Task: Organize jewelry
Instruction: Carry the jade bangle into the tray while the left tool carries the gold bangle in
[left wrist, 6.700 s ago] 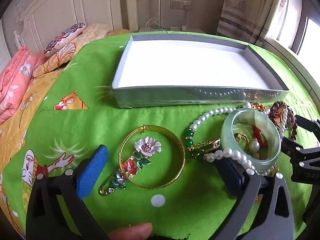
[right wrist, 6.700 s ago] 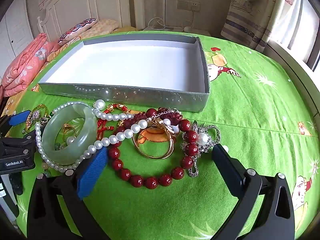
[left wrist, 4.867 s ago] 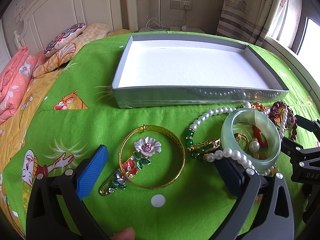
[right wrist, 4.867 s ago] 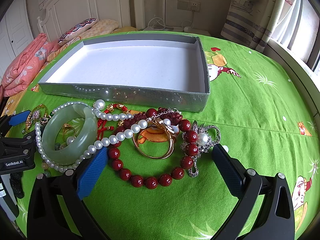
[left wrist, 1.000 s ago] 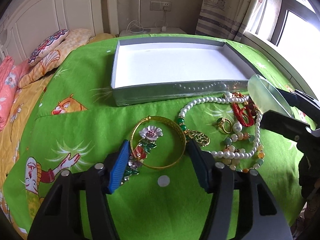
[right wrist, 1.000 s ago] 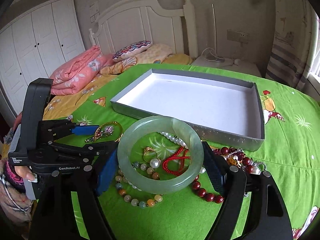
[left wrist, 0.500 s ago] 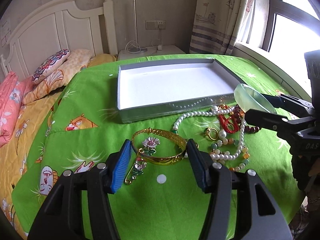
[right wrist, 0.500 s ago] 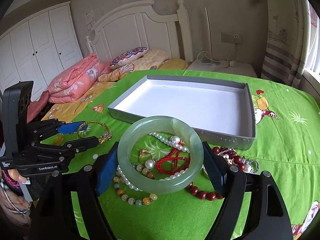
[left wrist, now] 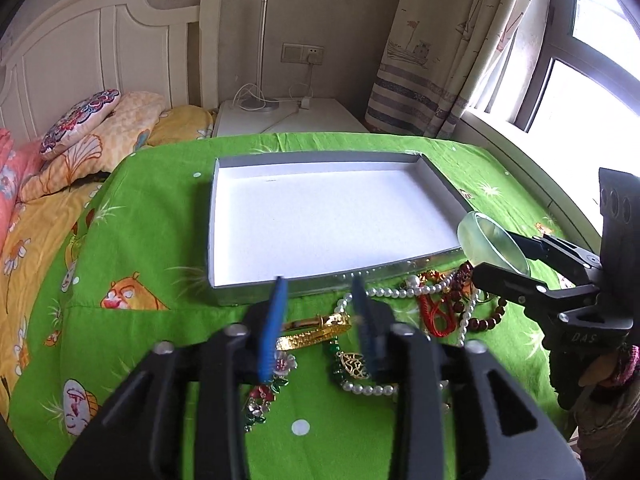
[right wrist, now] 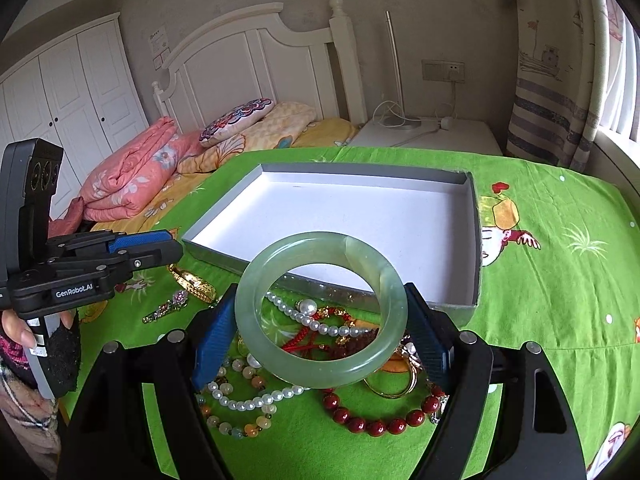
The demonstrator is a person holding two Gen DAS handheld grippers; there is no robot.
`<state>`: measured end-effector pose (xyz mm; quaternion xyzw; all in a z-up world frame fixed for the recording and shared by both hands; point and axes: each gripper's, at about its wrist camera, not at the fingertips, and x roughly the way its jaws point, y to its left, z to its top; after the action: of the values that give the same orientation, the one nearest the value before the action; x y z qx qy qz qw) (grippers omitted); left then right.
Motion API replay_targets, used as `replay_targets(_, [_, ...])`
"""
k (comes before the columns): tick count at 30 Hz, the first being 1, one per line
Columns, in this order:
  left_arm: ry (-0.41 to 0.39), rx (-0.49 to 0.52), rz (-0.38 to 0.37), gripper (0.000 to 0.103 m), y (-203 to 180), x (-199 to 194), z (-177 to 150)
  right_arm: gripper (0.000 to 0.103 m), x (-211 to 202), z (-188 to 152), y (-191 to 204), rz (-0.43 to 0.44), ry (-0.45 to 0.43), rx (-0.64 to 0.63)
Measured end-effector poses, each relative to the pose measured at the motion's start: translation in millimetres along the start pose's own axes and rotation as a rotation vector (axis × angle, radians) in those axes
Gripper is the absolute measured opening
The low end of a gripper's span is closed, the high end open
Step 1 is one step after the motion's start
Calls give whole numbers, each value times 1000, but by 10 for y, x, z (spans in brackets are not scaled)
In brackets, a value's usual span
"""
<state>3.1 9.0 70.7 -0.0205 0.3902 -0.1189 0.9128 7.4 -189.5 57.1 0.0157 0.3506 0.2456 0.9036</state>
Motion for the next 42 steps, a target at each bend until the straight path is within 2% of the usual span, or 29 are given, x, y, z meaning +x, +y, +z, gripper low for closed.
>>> replay_targets(1, [-7, -9, 8, 74, 10, -1, -39, 77, 7, -22, -7, 3, 3, 2])
replay_targets(2, [1, -15, 1, 75, 20, 18, -84, 77, 19, -39, -2, 7, 7, 6])
replay_targets(4, [37, -26, -20, 75, 37, 94, -179, 77, 45, -62, -5, 11, 16, 14])
replay_targets(10, [141, 22, 27, 75, 18, 431, -396, 77, 33, -84, 23, 18, 11, 7])
replay_targets(14, [130, 35, 32, 74, 31, 428, -455, 77, 31, -98, 8, 17, 14, 13])
replay_targets(17, [111, 46, 41, 61, 45, 387, -460, 77, 58, -104, 8, 18, 21, 13])
replay_targets(24, [42, 107, 89, 61, -49, 181, -435, 77, 34, -100, 35, 23, 12, 9])
replay_targets(28, [12, 98, 80, 61, -81, 141, -265, 77, 44, -20, 30, 5, 5, -2])
replay_targets(34, [0, 72, 68, 61, -106, 358, 251, 77, 236, 274, -137, -42, 19, 13])
replay_targets(42, [69, 66, 134, 61, 12, 949, 776, 77, 771, 641, -579, -132, 89, 81])
